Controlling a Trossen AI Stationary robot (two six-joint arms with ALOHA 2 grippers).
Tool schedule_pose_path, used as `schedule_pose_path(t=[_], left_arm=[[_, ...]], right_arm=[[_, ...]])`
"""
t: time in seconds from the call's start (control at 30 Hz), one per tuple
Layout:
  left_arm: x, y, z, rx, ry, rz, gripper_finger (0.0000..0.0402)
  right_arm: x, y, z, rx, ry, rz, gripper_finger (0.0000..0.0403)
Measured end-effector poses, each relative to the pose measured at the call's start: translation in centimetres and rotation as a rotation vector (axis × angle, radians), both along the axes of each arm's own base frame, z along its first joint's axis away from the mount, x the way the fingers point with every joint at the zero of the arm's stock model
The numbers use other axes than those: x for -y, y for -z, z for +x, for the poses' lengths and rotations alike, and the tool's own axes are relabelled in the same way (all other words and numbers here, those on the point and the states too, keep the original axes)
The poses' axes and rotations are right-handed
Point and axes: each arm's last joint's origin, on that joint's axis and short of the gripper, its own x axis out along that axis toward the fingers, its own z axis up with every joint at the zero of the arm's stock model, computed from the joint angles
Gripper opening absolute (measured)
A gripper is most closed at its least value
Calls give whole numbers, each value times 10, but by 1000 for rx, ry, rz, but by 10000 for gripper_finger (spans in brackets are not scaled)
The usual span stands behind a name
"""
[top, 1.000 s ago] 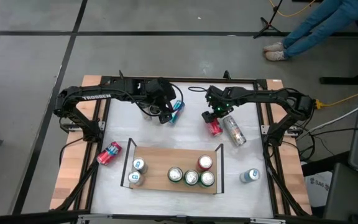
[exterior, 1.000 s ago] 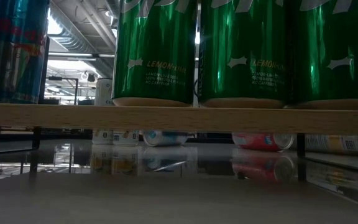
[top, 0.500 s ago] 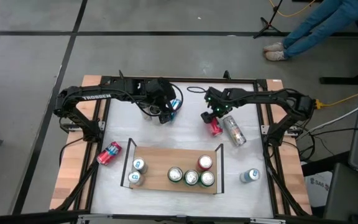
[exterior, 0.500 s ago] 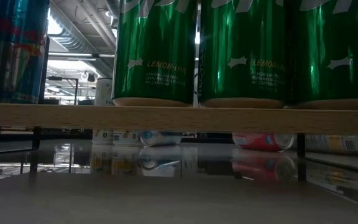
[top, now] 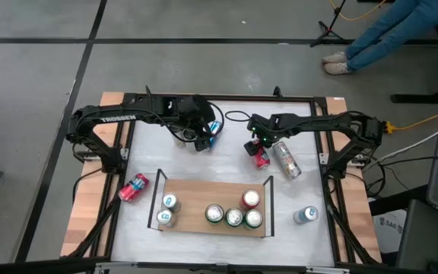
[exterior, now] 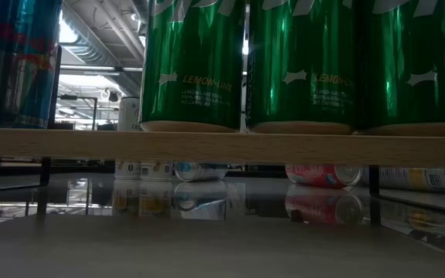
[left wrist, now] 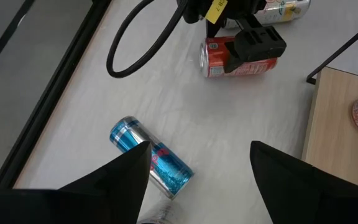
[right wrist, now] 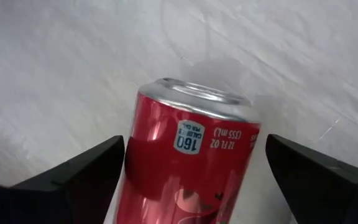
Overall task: Place canned beverage on shelf
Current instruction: Put the right red soda can on the shelf aligned with the other red soda can
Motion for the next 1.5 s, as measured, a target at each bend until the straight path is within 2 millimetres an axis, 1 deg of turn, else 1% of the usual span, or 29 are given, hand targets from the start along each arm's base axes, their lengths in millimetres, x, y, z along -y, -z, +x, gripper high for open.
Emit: schedule_pose_path(t=[0.13,0.3,0.43,0.53,0.7,0.87,0.93,1.0,1.1,1.27,1.5], left_arm=[[0,0,0,0,0,0,264],[0,0,0,1,-1,-1,264],[0,0,0,2,-2,-1,264],[0,0,0,2,-1,-1,264],[0,0,0,1,0,0,264],[0,0,0,1,1,1,264],[0,0,0,4,1,1,264],[0,-1,1,14,1,4,264],[-1,-3,3,44,1,10,264],[-2,-6,7,90,-9,30,264],[-5,-10,9,117,-35,120,264]], right_arm=[[0,5,2,-10,37,26,379],[1,24,6,-65,35,82,379],[1,29,7,-78,32,92,375],[1,30,7,-80,33,93,355],[1,30,7,-80,32,100,293],[3,28,7,-59,7,109,288],[5,26,6,-41,1,119,288],[11,22,5,-3,1,119,291],[21,10,4,92,11,131,298],[45,-10,3,309,15,144,289],[77,-34,0,597,25,166,294]])
